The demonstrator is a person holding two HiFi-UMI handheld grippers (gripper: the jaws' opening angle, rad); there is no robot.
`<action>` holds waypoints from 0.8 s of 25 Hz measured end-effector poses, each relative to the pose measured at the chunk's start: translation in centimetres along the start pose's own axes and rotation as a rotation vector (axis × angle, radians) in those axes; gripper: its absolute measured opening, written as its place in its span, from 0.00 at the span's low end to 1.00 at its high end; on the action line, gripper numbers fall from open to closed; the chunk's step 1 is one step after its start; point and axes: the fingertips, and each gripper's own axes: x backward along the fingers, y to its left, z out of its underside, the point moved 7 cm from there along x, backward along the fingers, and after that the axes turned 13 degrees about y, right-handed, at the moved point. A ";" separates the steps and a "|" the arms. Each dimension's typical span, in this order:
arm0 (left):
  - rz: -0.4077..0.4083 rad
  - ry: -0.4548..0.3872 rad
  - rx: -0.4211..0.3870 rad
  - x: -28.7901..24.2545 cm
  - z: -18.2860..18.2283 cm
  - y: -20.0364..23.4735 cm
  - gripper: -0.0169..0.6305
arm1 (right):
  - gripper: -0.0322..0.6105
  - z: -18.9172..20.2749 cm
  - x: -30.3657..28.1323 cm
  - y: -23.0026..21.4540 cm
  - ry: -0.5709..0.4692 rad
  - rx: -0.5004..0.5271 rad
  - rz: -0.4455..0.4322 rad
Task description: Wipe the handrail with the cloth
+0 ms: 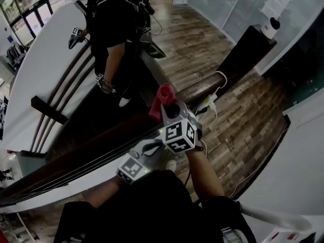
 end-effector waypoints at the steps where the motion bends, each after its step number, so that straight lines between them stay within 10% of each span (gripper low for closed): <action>1: -0.005 -0.007 0.002 -0.5 -0.5 -0.1 0.03 | 0.12 0.4 -0.2 -0.8 -0.001 0.005 0.000; 20: -0.114 -0.091 0.033 -7.5 -4.4 -0.8 0.03 | 0.12 5.0 -2.0 -9.4 -0.040 0.018 -0.002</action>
